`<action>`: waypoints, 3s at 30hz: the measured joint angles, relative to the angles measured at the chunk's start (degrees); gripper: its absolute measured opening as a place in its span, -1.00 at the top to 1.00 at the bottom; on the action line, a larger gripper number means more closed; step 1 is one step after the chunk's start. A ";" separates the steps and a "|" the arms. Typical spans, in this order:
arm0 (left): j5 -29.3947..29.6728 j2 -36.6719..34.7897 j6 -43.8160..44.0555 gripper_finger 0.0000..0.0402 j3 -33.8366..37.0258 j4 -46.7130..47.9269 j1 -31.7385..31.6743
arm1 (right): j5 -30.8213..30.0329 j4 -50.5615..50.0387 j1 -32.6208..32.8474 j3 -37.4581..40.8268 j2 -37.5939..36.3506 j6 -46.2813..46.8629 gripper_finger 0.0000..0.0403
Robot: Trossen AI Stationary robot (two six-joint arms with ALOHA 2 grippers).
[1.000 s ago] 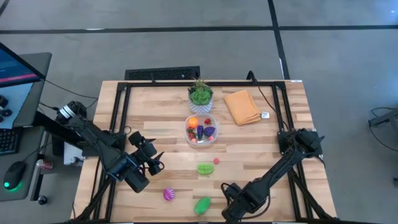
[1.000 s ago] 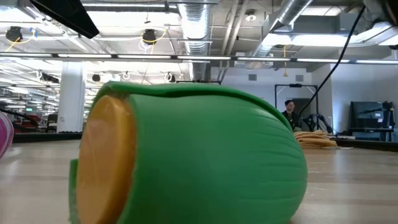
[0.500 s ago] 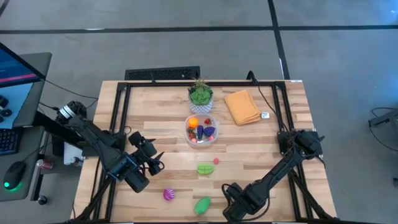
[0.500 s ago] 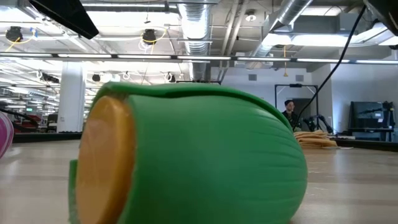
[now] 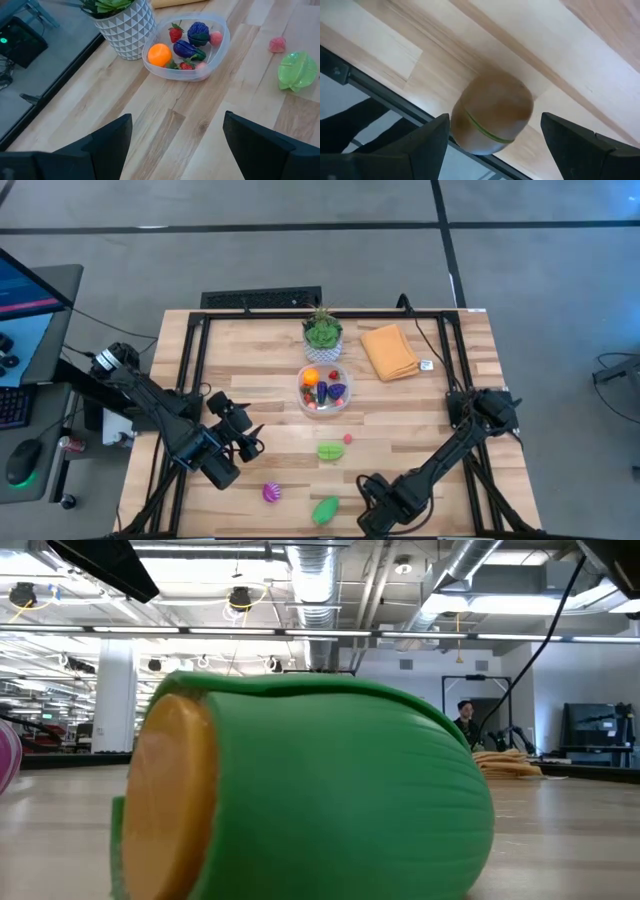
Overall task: Pick and placing Produce into tupperware
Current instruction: Put the brown kiwi into the transparent bin
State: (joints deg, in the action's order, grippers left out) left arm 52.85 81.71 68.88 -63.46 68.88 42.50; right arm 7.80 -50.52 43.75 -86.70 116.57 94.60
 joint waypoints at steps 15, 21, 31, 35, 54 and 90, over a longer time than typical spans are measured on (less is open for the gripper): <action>-0.02 0.02 -0.02 -0.50 0.00 0.85 0.42 | 4.15 3.29 0.03 0.05 3.61 1.42 -0.66; 0.12 0.02 -0.15 -0.50 0.00 0.90 0.42 | 4.19 3.05 0.09 0.02 3.61 1.43 -0.59; 0.20 0.00 -0.22 -0.50 0.00 0.92 0.44 | 5.37 2.99 0.07 0.02 3.61 0.98 -0.50; 0.33 0.02 -0.20 -0.50 0.00 0.90 0.44 | 5.71 2.77 0.13 0.02 3.61 0.95 -0.49; 0.31 0.02 -0.17 -0.50 0.00 0.85 0.42 | 5.94 2.77 0.11 0.02 3.59 0.93 -0.34; 0.29 0.01 -0.11 -0.50 0.00 0.83 0.44 | 1.42 -4.61 -0.27 -0.04 -0.02 0.86 -0.35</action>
State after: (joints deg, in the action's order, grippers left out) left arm 53.15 81.73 68.77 -63.46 69.71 42.94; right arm 9.21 -55.13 43.47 -86.74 116.56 95.46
